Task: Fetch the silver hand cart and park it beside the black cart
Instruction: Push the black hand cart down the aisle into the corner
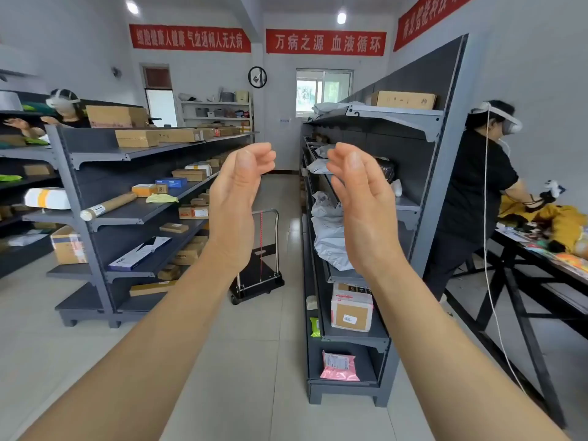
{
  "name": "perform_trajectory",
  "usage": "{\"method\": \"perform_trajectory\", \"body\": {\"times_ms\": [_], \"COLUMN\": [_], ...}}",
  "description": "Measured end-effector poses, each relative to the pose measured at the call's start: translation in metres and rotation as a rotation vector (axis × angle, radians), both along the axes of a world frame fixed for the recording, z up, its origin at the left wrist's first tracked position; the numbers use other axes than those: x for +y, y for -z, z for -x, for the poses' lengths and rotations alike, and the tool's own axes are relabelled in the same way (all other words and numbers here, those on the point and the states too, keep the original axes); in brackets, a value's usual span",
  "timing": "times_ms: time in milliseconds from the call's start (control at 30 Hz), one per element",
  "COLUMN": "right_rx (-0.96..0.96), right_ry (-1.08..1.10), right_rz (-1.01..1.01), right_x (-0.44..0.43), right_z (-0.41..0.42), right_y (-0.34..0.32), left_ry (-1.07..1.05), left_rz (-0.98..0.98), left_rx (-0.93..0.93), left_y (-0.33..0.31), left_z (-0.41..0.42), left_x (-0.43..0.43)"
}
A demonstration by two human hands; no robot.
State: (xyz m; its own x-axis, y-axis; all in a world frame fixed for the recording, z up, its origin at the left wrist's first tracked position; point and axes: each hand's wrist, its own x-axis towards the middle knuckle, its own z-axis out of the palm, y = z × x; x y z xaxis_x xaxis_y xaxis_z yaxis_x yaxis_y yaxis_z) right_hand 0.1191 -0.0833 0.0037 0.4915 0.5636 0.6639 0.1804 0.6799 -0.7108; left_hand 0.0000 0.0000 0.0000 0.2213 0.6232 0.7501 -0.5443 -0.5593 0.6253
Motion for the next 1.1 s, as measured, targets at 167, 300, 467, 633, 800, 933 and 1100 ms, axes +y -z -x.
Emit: {"method": "perform_trajectory", "body": {"times_ms": [167, 300, 467, 633, 800, 933, 1100], "right_rx": [-0.011, 0.0, 0.023, 0.032, 0.02, 0.041, 0.048], "right_ry": [-0.029, -0.054, -0.083, -0.106, -0.127, -0.11, -0.09], "right_rz": [0.019, 0.028, 0.022, 0.036, 0.039, 0.046, 0.031], "right_x": [0.029, 0.061, 0.092, 0.123, 0.158, 0.192, 0.241], "right_z": [-0.037, -0.074, -0.115, -0.138, -0.148, -0.155, -0.159], "right_y": [0.002, 0.003, 0.003, 0.011, 0.018, 0.021, 0.016], "left_ry": [-0.024, -0.052, -0.093, -0.102, -0.116, -0.105, -0.08], "left_rz": [0.019, 0.022, 0.016, 0.067, 0.067, 0.057, 0.034], "left_rx": [0.017, 0.009, 0.027, 0.035, 0.045, 0.027, 0.009], "left_y": [0.0, -0.002, -0.005, 0.003, 0.008, 0.013, 0.011], "left_z": [-0.036, -0.067, -0.101, -0.12, -0.131, -0.139, -0.145], "left_x": [0.022, 0.048, 0.079, 0.106, 0.139, 0.173, 0.223]}}
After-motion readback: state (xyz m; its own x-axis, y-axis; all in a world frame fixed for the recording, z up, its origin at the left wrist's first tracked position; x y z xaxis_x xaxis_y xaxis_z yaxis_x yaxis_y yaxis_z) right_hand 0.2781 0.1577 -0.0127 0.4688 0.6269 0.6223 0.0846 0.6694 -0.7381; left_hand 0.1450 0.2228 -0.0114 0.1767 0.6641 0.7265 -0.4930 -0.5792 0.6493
